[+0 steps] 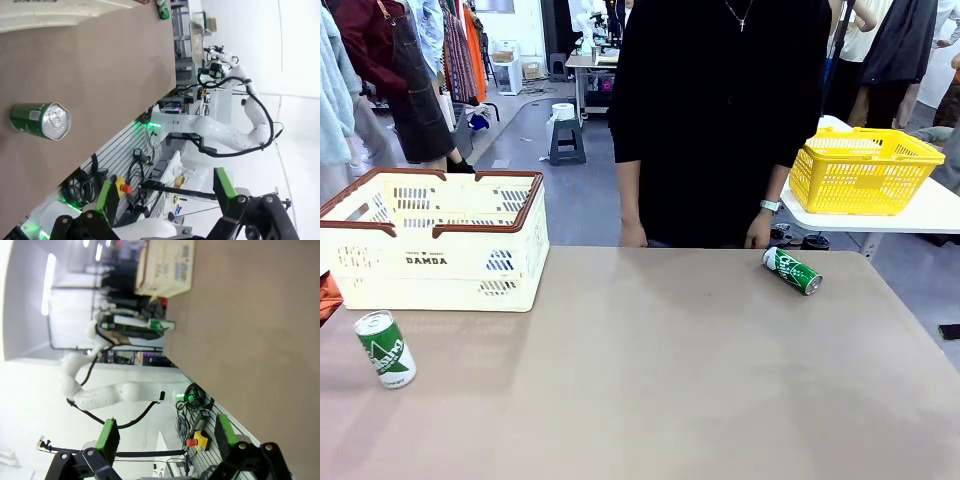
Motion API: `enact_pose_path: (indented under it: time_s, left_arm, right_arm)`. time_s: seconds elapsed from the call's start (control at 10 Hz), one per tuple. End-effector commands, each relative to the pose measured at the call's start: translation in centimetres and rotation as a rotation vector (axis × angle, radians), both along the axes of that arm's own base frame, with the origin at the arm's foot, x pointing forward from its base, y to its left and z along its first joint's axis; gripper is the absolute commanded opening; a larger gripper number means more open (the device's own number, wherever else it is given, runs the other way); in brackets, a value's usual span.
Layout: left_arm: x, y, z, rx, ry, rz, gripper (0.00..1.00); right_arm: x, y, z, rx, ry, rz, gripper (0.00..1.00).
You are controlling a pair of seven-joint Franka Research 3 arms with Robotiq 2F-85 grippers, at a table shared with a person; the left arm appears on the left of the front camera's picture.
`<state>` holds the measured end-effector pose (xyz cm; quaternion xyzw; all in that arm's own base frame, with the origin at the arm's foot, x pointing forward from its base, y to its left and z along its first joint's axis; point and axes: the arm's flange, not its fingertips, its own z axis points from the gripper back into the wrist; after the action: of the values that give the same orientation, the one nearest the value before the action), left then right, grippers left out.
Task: Place the drinks into the Shopping basket.
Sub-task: Pick up one drink and place it into the Shopping basket.
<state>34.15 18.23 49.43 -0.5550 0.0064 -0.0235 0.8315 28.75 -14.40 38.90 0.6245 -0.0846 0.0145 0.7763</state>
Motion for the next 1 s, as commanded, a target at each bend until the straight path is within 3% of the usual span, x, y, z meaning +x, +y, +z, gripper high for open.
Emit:
enact_pose_path:
  time_s: [0.0, 0.9]
  left_arm:
    - [0.20, -0.14, 2.45, 0.031, 0.006, -0.039, 1.00]
    - [0.20, -0.14, 2.45, 0.031, 0.006, -0.039, 1.00]
  right_arm:
    - [-0.30, 0.03, 0.49, -0.006, 0.022, 0.010, 1.00]
    - [-0.30, 0.03, 0.49, -0.006, 0.022, 0.010, 1.00]
